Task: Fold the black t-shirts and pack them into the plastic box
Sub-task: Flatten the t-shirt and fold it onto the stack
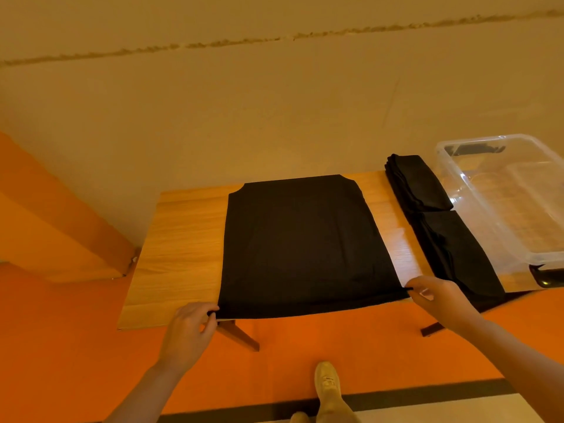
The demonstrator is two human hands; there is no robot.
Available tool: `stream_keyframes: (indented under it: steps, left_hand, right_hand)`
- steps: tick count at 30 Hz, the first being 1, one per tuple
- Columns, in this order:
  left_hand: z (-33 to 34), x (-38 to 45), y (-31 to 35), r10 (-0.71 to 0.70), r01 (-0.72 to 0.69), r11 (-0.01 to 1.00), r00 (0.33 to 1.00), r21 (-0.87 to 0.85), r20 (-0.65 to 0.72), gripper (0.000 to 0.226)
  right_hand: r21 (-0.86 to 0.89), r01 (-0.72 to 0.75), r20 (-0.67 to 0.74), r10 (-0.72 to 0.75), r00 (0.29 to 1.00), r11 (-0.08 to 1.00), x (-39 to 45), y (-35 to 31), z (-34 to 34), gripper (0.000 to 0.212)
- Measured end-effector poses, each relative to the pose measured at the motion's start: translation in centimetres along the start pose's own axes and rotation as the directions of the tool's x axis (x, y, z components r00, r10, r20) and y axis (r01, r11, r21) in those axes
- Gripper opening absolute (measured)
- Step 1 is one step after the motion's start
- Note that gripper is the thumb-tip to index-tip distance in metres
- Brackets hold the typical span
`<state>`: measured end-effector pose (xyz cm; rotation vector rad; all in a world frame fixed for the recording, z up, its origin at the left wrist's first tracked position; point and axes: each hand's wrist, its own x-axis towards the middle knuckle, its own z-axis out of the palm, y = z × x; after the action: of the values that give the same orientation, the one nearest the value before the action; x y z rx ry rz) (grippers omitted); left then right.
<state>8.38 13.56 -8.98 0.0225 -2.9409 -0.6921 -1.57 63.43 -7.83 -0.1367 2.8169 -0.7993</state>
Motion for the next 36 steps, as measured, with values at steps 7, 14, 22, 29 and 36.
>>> stream_keyframes:
  steps: [7,14,22,29,36]
  left_hand:
    - [0.7,2.4,0.8,-0.018,0.032,0.997,0.982,-0.074,0.189,0.02]
    - [3.0,8.4,3.9,-0.06,0.066,0.997,0.992,-0.05,0.112,0.04]
    - [7.6,20.5,7.4,-0.137,0.102,0.98,0.969,0.17,0.205,0.056]
    - [10.2,28.6,4.6,-0.198,0.12,0.942,0.952,0.314,0.231,0.064]
    - [10.5,28.3,2.0,-0.157,0.058,0.919,0.961,0.391,0.226,0.075]
  right_hand:
    - [0.026,-0.012,0.182,0.007,0.983,1.0,2.9,-1.1,-0.5,0.024]
    - [-0.071,0.078,0.075,-0.073,0.995,0.994,7.9,-3.4,0.1,0.031]
    - [-0.116,0.152,-0.031,-0.156,0.987,0.982,18.8,-4.9,2.1,0.047]
    - [-0.275,0.033,0.02,-0.028,0.999,0.961,27.7,-4.9,3.5,0.064]
    - [-0.425,0.012,-0.003,-0.015,1.0,0.905,28.1,-2.4,2.7,0.079]
